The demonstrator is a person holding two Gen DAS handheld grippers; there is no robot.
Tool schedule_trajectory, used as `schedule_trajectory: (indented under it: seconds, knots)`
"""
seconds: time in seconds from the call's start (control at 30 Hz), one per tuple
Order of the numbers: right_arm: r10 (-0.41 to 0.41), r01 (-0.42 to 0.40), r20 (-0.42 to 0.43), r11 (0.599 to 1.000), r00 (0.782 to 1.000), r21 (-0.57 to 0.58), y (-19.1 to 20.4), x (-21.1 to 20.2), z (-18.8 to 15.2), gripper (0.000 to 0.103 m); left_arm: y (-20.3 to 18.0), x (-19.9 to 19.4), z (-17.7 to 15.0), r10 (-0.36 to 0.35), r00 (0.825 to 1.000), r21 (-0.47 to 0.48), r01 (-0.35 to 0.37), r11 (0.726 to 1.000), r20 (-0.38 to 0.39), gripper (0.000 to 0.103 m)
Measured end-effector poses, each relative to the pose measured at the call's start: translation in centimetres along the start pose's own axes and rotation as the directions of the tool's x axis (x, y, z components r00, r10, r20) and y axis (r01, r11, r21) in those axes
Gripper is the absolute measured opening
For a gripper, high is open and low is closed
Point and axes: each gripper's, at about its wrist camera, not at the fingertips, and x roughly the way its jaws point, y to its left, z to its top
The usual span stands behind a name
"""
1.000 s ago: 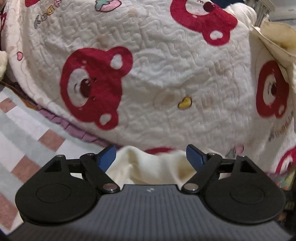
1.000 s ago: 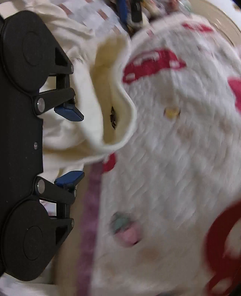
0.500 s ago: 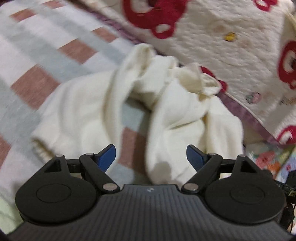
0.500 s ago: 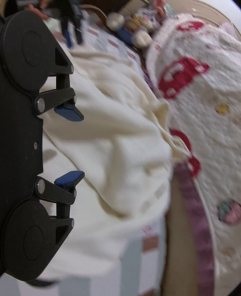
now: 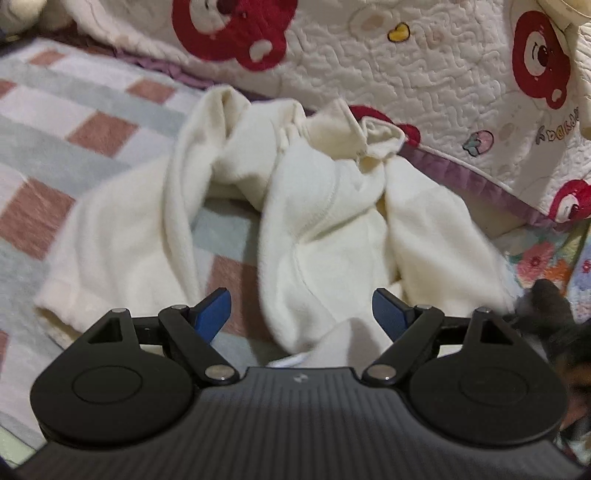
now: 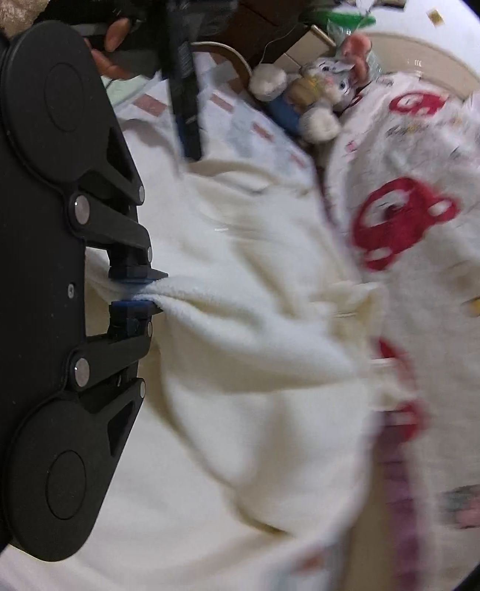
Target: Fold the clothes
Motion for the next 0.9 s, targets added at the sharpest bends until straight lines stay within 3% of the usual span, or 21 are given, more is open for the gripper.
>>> schedule_trajectory:
  seconds: [0.1, 0.13, 0.2, 0.23, 0.27, 0.33, 0.37, 0.4, 0.43, 0.47, 0.5, 0.6, 0.67, 0.73, 0.8, 0.87, 0.9]
  knots:
    - [-0.162, 0.168, 0.055, 0.977, 0.985, -0.13, -1.3, -5.4, 4.8, 0.008, 0.3, -0.8, 0.2, 0.008, 0.999, -0.01, -0.007, 1.0, 0.042, 0.084]
    - [-0.249, 0.258, 0.079, 0.954, 0.965, -0.152, -2.8, -7.5, 6.6, 0.008, 0.4, -1.0, 0.3, 0.007, 0.998, -0.015, -0.006, 1.0, 0.056, 0.084]
    - [-0.414, 0.433, 0.131, 0.881, 0.901, -0.189, -5.9, -11.8, 10.3, 0.008, 0.3, -1.2, 0.3, -0.006, 0.997, -0.009, 0.007, 1.0, 0.072, 0.084]
    - [-0.503, 0.526, 0.158, 0.828, 0.85, -0.194, -7.7, -13.7, 11.9, 0.008, 0.0, -1.1, 0.2, -0.014, 0.997, -0.001, 0.014, 1.0, 0.074, 0.084]
    - [-0.593, 0.62, 0.183, 0.762, 0.784, -0.189, -9.7, -15.3, 13.2, 0.007, -0.3, -1.0, 0.1, -0.025, 0.997, 0.008, 0.025, 1.0, 0.07, 0.084]
    - [-0.745, 0.775, 0.215, 0.604, 0.631, -0.184, -13.4, -17.6, 15.3, 0.011, -1.0, -0.6, -0.2, -0.048, 0.997, 0.031, 0.046, 0.998, 0.058, 0.084]
    - [-0.806, 0.834, 0.216, 0.518, 0.551, -0.192, -15.2, -17.7, 15.7, 0.018, -1.5, -0.3, -0.3, -0.061, 0.997, 0.049, 0.059, 0.997, 0.043, 0.084]
    - [-0.858, 0.882, 0.218, 0.426, 0.464, -0.2, -16.9, -17.7, 16.0, 0.043, -1.9, 0.0, -0.5, -0.074, 0.997, 0.066, 0.072, 0.995, 0.026, 0.084]
    - [-0.882, 0.9, 0.202, 0.39, 0.426, -0.194, -18.2, -17.4, 15.8, 0.06, -2.4, 0.3, -0.6, -0.087, 0.996, 0.084, 0.086, 0.993, 0.007, 0.084]
    - [-0.892, 0.905, 0.176, 0.386, 0.416, -0.182, -19.4, -16.9, 15.4, 0.059, -3.0, 0.6, -0.8, -0.098, 0.995, 0.103, 0.099, 0.99, -0.012, 0.084]
    - [-0.887, 0.897, 0.157, 0.408, 0.433, -0.168, -19.7, -16.4, 14.6, 0.058, -3.6, 0.9, -1.1, -0.107, 0.994, 0.123, 0.111, 0.986, -0.033, 0.084]
    - [-0.841, 0.847, 0.113, 0.517, 0.529, -0.121, -19.2, -14.9, 11.2, 0.058, -5.3, 1.7, -2.2, -0.119, 0.989, 0.188, 0.134, 0.973, -0.092, 0.084]
    - [-0.768, 0.777, 0.118, 0.62, 0.629, -0.109, -17.5, -14.3, 7.8, 0.058, -6.2, 2.0, -2.9, -0.109, 0.988, 0.235, 0.132, 0.963, -0.11, 0.084]
    - [-0.66, 0.67, 0.12, 0.725, 0.742, -0.157, -14.8, -13.6, 4.0, 0.058, -7.0, 2.2, -3.5, -0.094, 0.989, 0.284, 0.124, 0.951, -0.117, 0.084]
    - [-0.535, 0.545, 0.107, 0.81, 0.838, -0.215, -12.0, -12.8, 0.1, 0.057, -7.4, 2.3, -3.9, -0.076, 0.989, 0.304, 0.111, 0.946, -0.124, 0.084]
    - [-0.398, 0.406, 0.085, 0.873, 0.913, -0.27, -9.2, -11.9, -3.7, 0.057, -7.5, 2.1, -4.2, -0.073, 0.989, 0.285, 0.106, 0.953, -0.126, 0.084]
    - [-0.34, 0.345, 0.07, 0.889, 0.938, -0.302, -8.0, -11.6, -5.4, 0.057, -7.6, 1.9, -4.4, -0.074, 0.989, 0.27, 0.106, 0.957, -0.126, 0.084]
